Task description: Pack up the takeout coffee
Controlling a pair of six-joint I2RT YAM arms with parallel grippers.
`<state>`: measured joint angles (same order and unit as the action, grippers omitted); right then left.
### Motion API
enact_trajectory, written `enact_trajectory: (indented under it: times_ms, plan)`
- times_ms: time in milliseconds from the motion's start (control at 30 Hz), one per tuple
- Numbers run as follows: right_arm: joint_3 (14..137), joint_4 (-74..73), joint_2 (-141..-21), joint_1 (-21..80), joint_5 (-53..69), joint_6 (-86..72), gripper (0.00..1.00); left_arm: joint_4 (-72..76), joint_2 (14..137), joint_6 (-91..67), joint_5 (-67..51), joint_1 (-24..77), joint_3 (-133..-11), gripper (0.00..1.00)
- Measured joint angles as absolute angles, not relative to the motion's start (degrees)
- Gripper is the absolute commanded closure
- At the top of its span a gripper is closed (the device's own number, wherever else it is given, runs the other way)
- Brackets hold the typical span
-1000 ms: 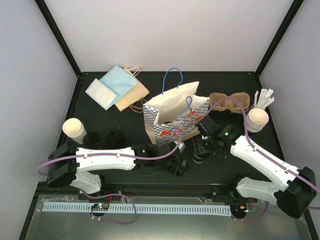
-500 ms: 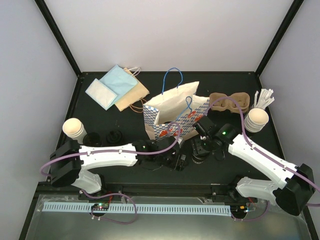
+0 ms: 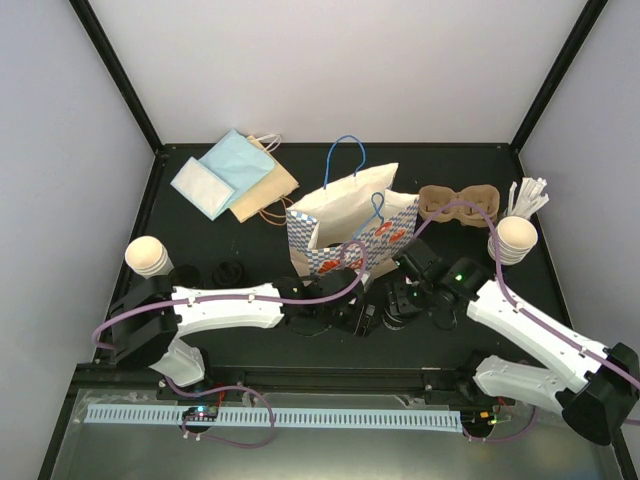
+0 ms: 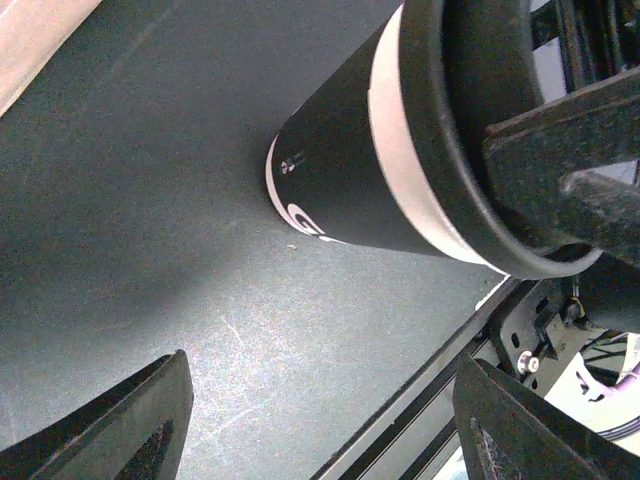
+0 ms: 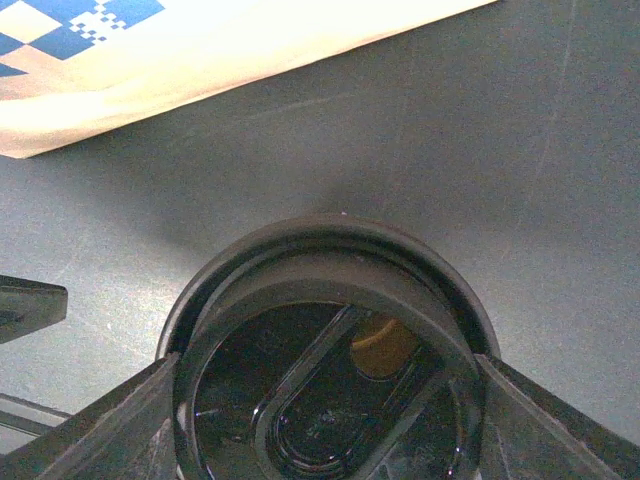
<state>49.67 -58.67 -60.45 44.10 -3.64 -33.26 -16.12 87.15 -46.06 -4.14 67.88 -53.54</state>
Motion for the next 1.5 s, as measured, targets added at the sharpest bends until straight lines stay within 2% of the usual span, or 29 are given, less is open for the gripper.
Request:
enact_trajectory:
  times_ms: [333, 633, 1500]
  plan:
    - [48.23, -56.77, -58.28, 44.86, -1.67, -34.39, 0.26, -14.83, 87.11, -46.02, -4.67, 67.83, -53.52, 0.31]
    - [48.49, -57.19, -59.57, 46.83, -5.04, -36.23, 0.27, -14.44, 86.98, -45.84, -4.80, 67.44, -53.43, 0.37]
    - [48.88, -57.43, -63.90, 53.71, -12.84, -40.38, 0.29, -12.86, 85.49, -45.93, -5.48, 65.69, -50.39, 0.42]
